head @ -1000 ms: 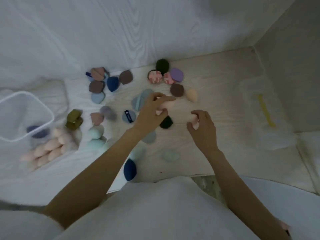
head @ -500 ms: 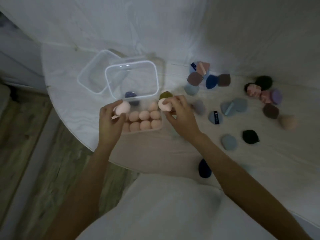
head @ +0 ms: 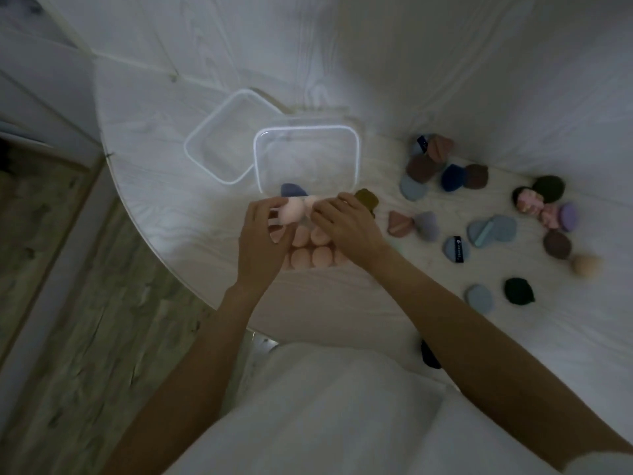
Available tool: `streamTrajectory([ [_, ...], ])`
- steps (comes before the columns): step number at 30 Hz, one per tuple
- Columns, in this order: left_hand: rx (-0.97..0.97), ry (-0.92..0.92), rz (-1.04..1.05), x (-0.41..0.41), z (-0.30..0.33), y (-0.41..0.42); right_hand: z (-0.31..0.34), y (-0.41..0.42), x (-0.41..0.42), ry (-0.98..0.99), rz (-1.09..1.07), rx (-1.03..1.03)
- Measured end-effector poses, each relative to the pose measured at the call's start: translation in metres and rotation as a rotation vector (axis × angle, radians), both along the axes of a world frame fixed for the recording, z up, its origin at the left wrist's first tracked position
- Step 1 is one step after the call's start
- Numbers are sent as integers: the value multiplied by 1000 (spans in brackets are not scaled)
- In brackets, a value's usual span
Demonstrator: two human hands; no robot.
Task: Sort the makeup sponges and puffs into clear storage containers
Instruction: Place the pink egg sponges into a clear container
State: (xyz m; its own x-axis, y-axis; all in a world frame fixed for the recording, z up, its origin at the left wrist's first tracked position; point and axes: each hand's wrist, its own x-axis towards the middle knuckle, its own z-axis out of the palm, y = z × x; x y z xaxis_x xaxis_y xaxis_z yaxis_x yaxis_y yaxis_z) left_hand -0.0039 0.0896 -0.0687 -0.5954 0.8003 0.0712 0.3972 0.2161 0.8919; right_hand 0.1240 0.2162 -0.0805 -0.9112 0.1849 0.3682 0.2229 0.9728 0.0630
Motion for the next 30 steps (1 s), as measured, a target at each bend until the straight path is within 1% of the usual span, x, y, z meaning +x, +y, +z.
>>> streamTrajectory([
  [6, -6, 41, -35, -1, -9, 1, 2, -2, 7, 52, 50, 82],
  [10, -16, 34, -41, -1, -8, -1, -2, -3, 15, 5, 104, 12],
  [14, -20, 24, -39, 0, -9, -2, -5, -6, 22, -35, 41, -37],
  [20, -45, 123, -85, -1, -11, -2, -9, -8, 11, -222, -123, -52],
  [22, -54, 173, -123, -1, -9, -2, -9, -11, 5, -325, -136, -52],
  [24, -90, 223, -151, 1, -6, -1, -8, -13, 2, -364, -156, -61],
  [27, -135, 218, -133, 4, -1, 3, -7, -12, 2, -262, -203, -113],
  [30, -106, 378, -165, 5, -2, 6, -6, -13, 5, -142, -245, -229],
])
